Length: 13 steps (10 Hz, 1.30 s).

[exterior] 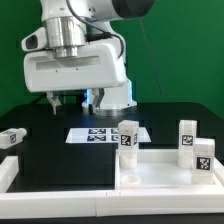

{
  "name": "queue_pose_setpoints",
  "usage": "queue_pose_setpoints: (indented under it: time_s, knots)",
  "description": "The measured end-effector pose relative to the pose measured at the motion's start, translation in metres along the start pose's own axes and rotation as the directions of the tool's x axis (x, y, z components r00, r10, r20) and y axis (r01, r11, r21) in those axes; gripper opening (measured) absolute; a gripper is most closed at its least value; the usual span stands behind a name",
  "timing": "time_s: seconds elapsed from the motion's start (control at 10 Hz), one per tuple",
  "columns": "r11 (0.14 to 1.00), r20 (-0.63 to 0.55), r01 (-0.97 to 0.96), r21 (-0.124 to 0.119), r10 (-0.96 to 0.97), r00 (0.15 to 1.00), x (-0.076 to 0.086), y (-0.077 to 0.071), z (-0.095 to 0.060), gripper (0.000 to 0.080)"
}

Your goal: Assemble square table

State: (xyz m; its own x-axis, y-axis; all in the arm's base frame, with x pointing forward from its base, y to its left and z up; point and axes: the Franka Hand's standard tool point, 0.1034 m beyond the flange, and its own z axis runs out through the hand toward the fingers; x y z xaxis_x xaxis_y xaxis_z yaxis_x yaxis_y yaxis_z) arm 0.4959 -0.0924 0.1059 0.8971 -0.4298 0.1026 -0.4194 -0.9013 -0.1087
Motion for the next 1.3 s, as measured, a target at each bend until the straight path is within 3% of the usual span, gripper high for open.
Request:
queue_pose_setpoints:
  time_s: [0.2,0.3,0.5,0.6,0.7,1.1,1.2,1.3]
  knots:
    - [0.994,0.004,0.107,-0.004,-0.107,0.994,0.000,0.006,0.001,0.0648]
    - [0.995,0.027,0.097,-0.011,-0.097,0.995,-0.002,0.025,0.005,0.0648]
    - [0.997,0.097,0.073,-0.017,-0.071,0.993,-0.010,0.076,0.007,0.0648]
    - [0.997,0.130,0.069,-0.041,-0.063,0.990,-0.009,0.104,0.006,0.0648]
    - [0.997,0.124,0.058,-0.056,-0.051,0.991,-0.004,0.119,0.006,0.0648]
    - [0.996,0.128,0.064,-0.055,-0.057,0.990,-0.005,0.115,0.008,0.0648]
    - [0.996,0.135,0.070,-0.059,-0.062,0.989,-0.007,0.119,0.011,0.0648]
    - [0.995,0.175,0.061,-0.080,-0.046,0.983,-0.018,0.142,0.024,0.0648]
